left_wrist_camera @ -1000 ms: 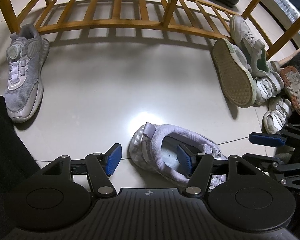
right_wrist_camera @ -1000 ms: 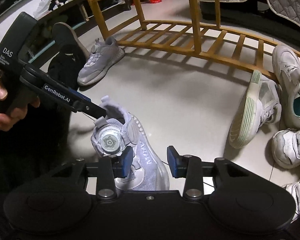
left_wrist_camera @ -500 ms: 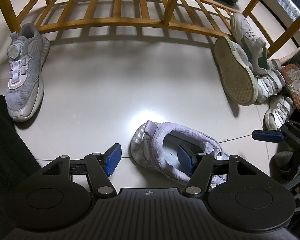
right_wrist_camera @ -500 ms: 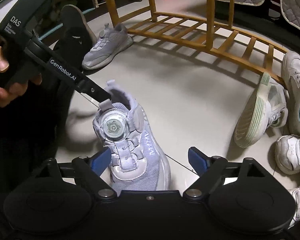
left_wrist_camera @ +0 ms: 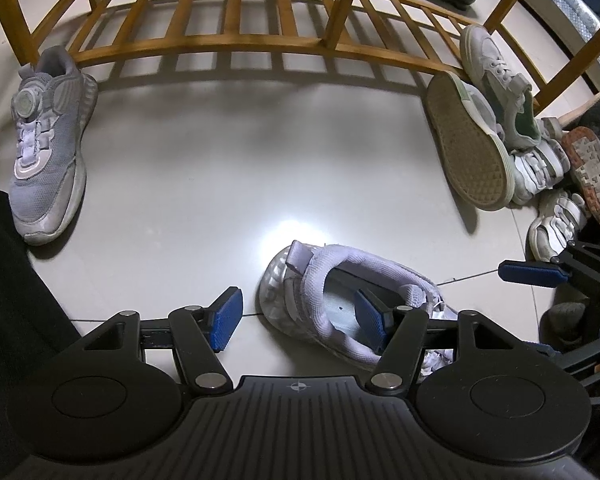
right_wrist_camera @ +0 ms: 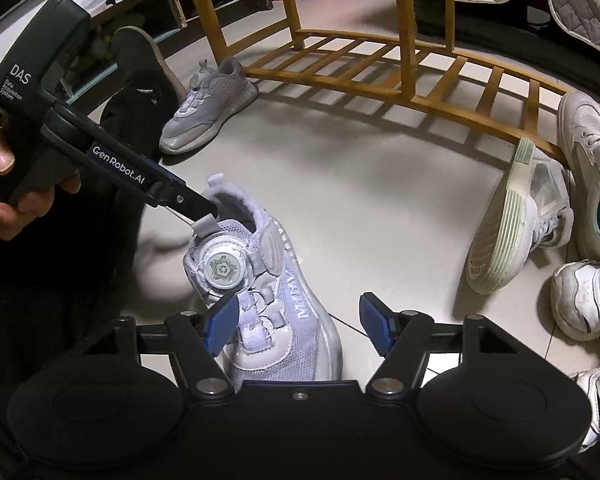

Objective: Organize scattered shoes
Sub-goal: 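Hold the grey sneaker hanging by its heel in the left gripper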

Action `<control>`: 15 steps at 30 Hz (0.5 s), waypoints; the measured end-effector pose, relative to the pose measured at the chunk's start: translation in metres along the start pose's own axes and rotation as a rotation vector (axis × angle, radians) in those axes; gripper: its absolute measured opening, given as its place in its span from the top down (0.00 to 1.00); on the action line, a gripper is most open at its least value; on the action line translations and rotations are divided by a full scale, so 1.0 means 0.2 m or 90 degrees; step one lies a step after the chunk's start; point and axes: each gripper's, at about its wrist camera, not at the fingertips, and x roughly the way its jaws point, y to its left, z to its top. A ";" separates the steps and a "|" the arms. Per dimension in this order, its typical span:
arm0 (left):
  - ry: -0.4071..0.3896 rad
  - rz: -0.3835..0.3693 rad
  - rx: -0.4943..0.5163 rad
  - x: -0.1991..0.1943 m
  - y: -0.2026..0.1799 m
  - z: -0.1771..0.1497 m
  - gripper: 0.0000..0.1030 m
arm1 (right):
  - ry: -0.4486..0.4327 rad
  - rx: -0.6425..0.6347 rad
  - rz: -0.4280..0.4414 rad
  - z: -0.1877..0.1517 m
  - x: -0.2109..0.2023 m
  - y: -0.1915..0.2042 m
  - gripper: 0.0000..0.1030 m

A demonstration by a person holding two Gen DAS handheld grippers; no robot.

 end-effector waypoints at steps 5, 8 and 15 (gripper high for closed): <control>-0.004 0.009 0.013 0.00 -0.02 -0.02 0.39 | -0.003 -0.001 -0.008 0.00 0.00 0.00 0.21; -0.020 0.016 0.022 -0.02 -0.03 -0.02 0.43 | -0.005 -0.007 -0.011 0.00 0.00 0.00 0.20; -0.029 0.003 0.033 -0.03 -0.04 -0.02 0.79 | -0.003 -0.008 -0.012 -0.01 0.00 0.00 0.20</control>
